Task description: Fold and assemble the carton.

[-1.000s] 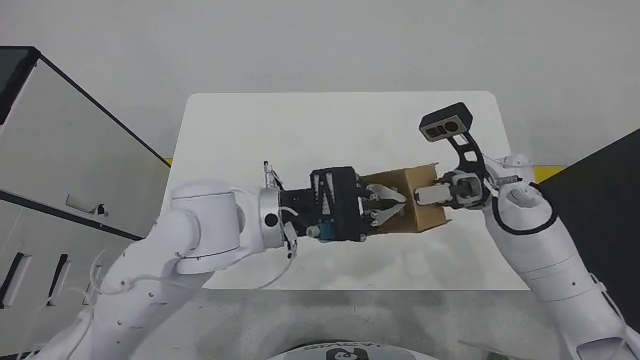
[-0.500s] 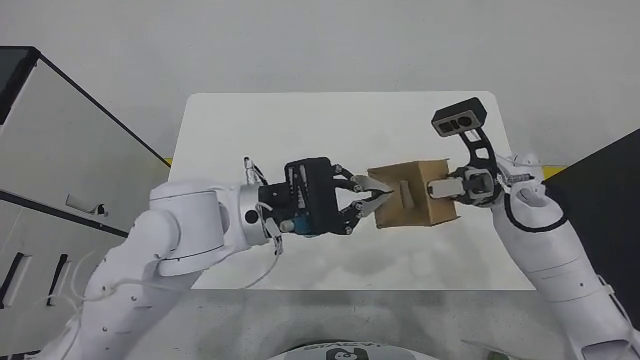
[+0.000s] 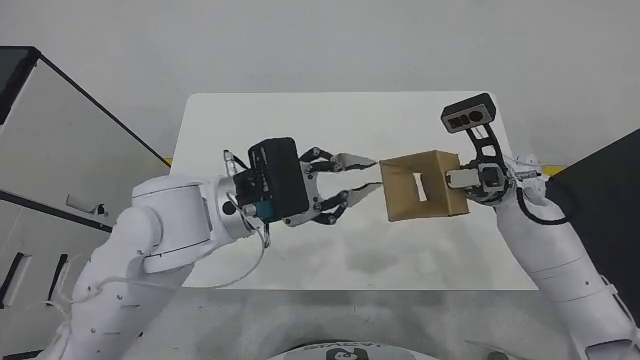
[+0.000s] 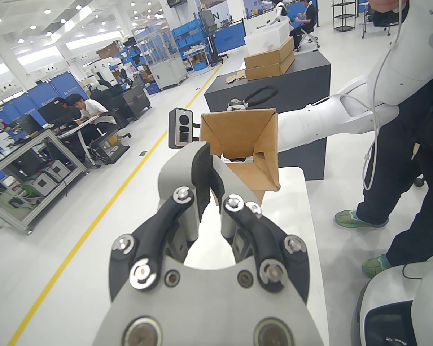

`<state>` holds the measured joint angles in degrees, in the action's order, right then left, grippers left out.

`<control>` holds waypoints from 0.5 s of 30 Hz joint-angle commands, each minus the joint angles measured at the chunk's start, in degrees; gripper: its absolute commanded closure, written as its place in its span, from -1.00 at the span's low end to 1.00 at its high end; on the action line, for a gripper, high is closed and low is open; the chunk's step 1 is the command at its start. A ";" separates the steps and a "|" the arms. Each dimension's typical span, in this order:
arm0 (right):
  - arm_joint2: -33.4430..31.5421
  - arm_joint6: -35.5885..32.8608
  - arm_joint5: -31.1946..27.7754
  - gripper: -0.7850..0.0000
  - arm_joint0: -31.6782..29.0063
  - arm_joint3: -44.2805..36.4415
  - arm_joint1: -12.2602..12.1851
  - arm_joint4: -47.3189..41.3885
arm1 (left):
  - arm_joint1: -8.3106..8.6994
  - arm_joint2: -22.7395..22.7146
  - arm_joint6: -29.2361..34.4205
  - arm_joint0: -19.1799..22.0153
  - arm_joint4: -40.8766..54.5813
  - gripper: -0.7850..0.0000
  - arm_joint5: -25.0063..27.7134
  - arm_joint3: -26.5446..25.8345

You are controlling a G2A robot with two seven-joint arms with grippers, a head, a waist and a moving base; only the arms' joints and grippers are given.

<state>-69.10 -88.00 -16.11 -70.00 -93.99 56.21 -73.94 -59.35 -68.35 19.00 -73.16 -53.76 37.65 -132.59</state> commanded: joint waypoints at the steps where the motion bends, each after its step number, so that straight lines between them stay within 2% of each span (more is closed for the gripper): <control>1: -0.01 0.00 -0.01 1.00 0.00 -0.01 0.00 0.00 | 0.00 0.03 0.01 0.02 0.03 -1.00 0.01 0.01; 9: 0.88 0.00 2.14 1.00 -0.08 -0.73 0.85 -3.32 | 0.01 -0.01 -0.68 -0.47 0.25 -1.00 0.50 -0.28; 15: 1.75 0.00 2.45 1.00 0.63 -0.52 1.19 -2.97 | 0.12 0.85 1.64 -0.07 1.48 -1.00 2.10 -0.59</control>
<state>-67.50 -88.00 -13.60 -69.50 -94.62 57.35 -77.00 -59.24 -67.74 20.15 -73.27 -52.41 39.74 -133.16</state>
